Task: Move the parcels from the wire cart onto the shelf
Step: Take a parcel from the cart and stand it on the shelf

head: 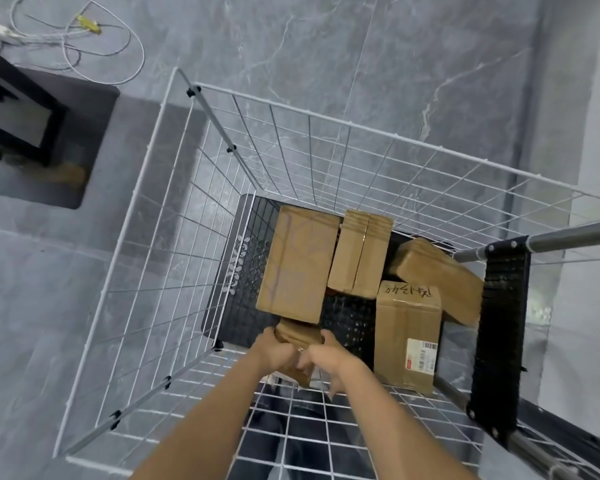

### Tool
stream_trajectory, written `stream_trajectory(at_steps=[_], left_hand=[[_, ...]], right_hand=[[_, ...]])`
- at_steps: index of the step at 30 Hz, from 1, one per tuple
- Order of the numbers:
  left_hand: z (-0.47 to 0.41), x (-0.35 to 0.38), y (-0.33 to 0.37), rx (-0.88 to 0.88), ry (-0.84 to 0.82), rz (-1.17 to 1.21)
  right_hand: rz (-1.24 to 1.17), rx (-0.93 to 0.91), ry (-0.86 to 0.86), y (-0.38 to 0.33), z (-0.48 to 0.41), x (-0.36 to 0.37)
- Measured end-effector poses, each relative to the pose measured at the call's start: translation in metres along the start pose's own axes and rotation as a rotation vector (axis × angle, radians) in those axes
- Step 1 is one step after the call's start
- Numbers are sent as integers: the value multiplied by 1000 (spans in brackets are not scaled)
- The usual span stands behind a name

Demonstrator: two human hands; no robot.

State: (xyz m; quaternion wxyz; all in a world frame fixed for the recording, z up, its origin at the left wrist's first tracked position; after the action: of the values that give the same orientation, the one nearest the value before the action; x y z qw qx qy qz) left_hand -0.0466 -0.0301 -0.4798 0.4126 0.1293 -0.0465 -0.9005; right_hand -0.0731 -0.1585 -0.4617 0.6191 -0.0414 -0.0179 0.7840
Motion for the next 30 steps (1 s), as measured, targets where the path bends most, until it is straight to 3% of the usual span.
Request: stream_trajectory(at_steps=[5, 9, 17, 22, 25, 27, 30], left_hand=[[50, -10, 15, 58, -9, 89], [114, -11, 53, 323, -17, 177], [251, -27, 118, 677, 180, 161], [334, -42, 145, 897, 417, 221], [376, -58, 162, 850, 467, 216], [397, -68, 173, 841, 425, 228], [419, -68, 185, 862, 184, 303]], right_hand=[[-90, -49, 26, -10, 31, -9], [-85, -13, 150, -17, 79, -17], [-714, -162, 275, -43, 188, -57], [-1171, -153, -107, -54, 281, -59], [-1509, -195, -293, -55, 334, -62], [-1632, -250, -388, -57, 364, -65], [-1673, -363, -435, -59, 397, -67]])
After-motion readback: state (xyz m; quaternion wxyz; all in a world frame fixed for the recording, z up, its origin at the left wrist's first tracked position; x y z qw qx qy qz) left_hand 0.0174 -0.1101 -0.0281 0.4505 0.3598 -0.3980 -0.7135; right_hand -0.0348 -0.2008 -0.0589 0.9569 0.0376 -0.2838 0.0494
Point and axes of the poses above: each hand's wrist, its own z-axis away from the middle knuckle, its own x-axis out of the palm, y = z × x, the point moved 4 cm from there along -z, towards the middle knuckle, and after that the axes turned 2 degrees about y, right-handed, at the moved point
